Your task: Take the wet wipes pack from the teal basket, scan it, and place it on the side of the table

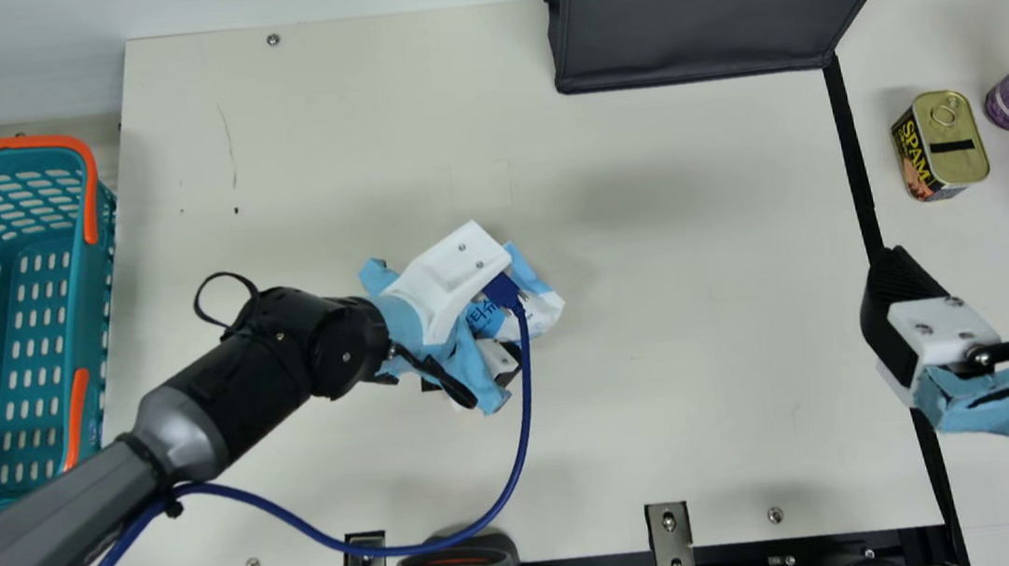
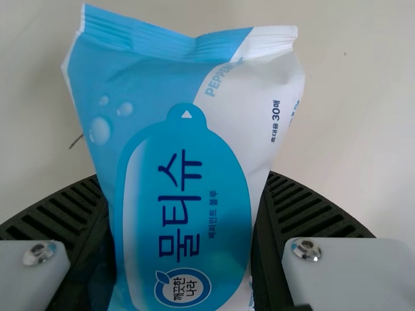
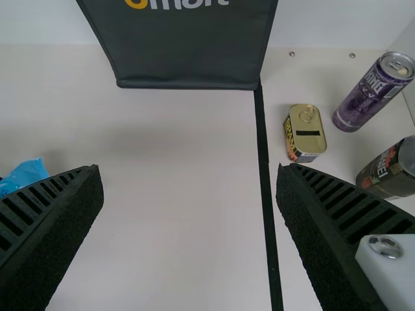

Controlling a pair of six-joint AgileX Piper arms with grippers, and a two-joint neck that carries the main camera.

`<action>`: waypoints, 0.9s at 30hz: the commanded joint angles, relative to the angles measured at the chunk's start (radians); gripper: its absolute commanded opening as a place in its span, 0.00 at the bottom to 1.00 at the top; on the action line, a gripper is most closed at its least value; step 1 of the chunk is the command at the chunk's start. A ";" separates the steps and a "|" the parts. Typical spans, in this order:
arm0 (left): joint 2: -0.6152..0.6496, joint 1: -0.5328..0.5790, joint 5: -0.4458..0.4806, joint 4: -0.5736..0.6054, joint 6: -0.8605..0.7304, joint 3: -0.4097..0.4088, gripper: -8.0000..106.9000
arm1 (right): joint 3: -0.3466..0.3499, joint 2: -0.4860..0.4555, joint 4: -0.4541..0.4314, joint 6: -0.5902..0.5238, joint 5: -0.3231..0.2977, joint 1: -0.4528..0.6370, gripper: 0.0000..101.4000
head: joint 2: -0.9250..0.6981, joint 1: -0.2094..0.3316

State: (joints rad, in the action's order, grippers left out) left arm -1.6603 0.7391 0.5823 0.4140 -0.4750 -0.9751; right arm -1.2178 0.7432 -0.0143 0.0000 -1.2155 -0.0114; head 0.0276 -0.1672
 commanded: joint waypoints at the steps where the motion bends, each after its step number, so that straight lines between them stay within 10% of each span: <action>1: 0.001 -0.008 0.020 0.042 -0.046 -0.003 0.00 | 0.000 0.000 0.000 0.000 0.000 0.000 0.94 | 0.000 0.029; 27: -0.037 -0.090 0.160 0.156 -0.241 -0.015 0.00 | 0.000 0.000 0.000 0.000 0.000 0.000 0.94 | 0.000 0.029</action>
State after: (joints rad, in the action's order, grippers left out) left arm -1.6964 0.6488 0.7353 0.5811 -0.7142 -0.9892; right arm -1.2178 0.7432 -0.0143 0.0000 -1.2146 -0.0114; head 0.0276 -0.1672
